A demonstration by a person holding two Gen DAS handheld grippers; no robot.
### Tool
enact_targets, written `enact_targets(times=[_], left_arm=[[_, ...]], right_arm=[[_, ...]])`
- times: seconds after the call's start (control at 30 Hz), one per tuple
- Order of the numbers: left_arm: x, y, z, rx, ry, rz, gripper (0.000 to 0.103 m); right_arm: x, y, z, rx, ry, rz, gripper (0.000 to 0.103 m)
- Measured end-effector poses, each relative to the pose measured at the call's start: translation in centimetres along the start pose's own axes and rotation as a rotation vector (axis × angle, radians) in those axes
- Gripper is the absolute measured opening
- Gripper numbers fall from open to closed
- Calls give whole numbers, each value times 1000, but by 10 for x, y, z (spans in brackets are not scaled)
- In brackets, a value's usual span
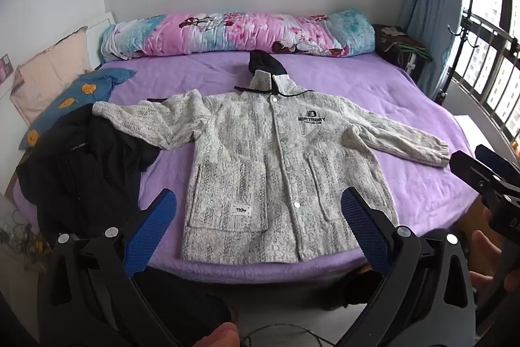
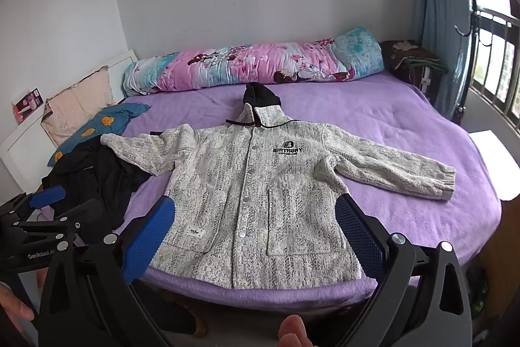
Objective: Fold large clothes
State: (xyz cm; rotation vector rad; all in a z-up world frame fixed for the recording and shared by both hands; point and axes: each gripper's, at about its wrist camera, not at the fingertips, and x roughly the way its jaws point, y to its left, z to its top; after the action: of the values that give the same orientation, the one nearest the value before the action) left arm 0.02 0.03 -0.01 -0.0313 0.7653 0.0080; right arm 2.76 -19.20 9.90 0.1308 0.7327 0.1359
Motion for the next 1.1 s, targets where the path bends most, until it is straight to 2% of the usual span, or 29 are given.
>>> enact_targets(times=[1.1], left_arm=[[1, 5, 5, -1, 0, 1, 98]], right_arm=[[0, 1, -3, 0, -4, 15, 96]])
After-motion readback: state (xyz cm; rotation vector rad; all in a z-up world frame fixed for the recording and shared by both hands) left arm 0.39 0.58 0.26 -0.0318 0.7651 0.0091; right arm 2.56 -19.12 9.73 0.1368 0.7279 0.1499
